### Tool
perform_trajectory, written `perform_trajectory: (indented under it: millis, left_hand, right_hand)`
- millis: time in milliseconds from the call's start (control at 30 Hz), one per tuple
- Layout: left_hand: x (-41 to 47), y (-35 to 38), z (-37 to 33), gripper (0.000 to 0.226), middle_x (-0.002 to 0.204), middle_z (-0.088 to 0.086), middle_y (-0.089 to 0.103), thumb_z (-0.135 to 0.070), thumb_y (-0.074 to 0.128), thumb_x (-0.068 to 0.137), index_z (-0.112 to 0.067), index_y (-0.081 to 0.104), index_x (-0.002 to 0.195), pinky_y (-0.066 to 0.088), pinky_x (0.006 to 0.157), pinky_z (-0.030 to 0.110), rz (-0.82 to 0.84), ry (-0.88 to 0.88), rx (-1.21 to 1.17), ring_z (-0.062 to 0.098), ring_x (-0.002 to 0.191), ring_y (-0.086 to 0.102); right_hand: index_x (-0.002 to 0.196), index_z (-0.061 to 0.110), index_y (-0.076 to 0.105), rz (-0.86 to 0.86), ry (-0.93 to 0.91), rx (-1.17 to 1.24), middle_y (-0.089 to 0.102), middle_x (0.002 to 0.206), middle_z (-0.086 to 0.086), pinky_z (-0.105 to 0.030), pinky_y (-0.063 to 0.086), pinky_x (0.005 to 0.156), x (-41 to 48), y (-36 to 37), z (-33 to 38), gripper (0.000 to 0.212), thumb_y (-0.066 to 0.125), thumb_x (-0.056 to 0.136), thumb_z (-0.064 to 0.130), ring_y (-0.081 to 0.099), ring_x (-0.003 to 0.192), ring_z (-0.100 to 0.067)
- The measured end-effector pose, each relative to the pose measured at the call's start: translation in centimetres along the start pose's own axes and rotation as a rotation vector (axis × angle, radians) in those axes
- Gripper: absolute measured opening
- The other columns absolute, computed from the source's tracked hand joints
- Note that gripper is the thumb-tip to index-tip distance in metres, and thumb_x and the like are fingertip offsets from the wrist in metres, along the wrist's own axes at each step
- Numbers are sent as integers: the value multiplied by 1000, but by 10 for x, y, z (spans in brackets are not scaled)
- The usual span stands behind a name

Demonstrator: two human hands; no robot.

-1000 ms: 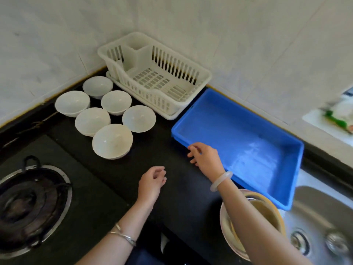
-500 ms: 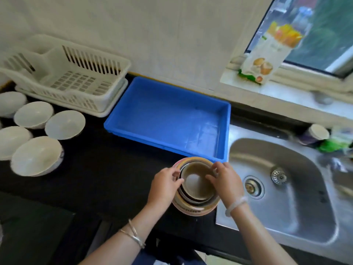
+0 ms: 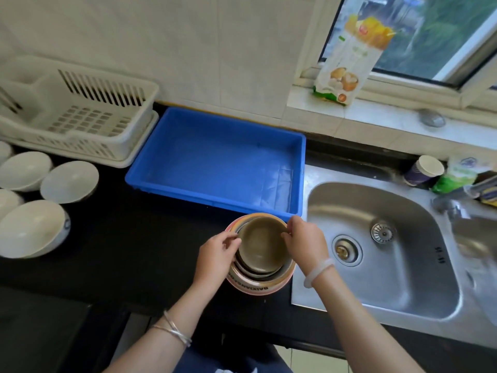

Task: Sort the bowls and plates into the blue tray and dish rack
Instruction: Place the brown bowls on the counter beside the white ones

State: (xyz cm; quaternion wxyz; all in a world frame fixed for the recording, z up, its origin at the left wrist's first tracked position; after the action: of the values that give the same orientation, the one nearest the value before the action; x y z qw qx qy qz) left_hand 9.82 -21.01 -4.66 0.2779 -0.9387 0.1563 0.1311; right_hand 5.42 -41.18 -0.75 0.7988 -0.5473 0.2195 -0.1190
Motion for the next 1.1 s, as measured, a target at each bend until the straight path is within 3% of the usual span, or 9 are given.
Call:
perform_trajectory:
  millis: [100,300,433,533,600,800,900,1100]
  left_hand:
    - [2,1,6,22,82,-14,64,-25,50,93,-21,65,108,49,56,9,17,-34,-40,1,71,65]
    - [9,6,4,17,80,-15,60,-20,63,85,-20,66,102,56,71,23,18,-63,35,4,76,64]
    - [12,2,-2,15,86,-11,63,-21,65,84,-21,67,98,49,65,17,-21,-50,107,6,80,60]
    - [13,0,-1,11,85,-8,64,-18,65,84,-21,68,94,57,75,31,-4,-79,58,10,81,64]
    - [13,-7,-2,8,81,-7,64,-16,65,83,-21,68,89,59,74,34,-8,-86,4,10,76,65]
    - [14,-46,-8,10,81,1,69,-12,66,82,-22,68,80,58,64,24,-42,-99,-216,10,76,68]
    - [11,-76,-1,11,85,-1,68,-11,65,83,-21,67,85,56,63,21,-95,-128,-277,10,80,67]
    - [-1,-140,51,11,87,-1,67,-11,64,83,-21,66,88,54,60,20,-252,-254,-376,11,82,67]
  right_hand:
    - [95,9,57,40,1,66,69,91,-11,-32,43,68,0,-6,-6,13,56,89,20,61,88,-32]
    - [90,12,65,63,56,241,68,68,-7,-26,47,64,-3,-15,-23,8,61,87,16,65,67,-25]
    - [86,17,66,59,94,338,66,59,-1,-17,43,52,-4,-22,-34,4,62,87,17,59,46,-8]
    - [84,22,64,69,95,397,67,59,2,-16,46,53,-4,-28,-33,5,62,87,18,59,43,-5]
    - [83,23,65,54,83,419,66,55,5,-11,43,50,-3,-36,-28,6,63,86,18,56,38,-1]
    - [78,23,67,41,21,539,67,58,-1,-11,46,45,3,-60,9,10,64,85,16,58,39,-3]
    - [71,30,65,42,-22,554,68,58,0,-18,56,51,8,-67,37,19,65,85,17,61,43,-6]
    - [79,25,68,114,-82,562,69,60,3,-23,57,59,26,-35,97,10,64,86,19,64,48,-9]
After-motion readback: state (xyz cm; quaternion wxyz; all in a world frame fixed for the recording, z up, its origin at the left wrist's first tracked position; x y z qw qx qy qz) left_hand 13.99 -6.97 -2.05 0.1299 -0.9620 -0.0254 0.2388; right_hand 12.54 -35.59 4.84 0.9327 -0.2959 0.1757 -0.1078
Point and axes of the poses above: each hand's wrist, its own x-axis towards the middle knuckle, its own y-axis out of the palm, z = x × y, the point moved 10 cm from there along x, towards the middle knuckle
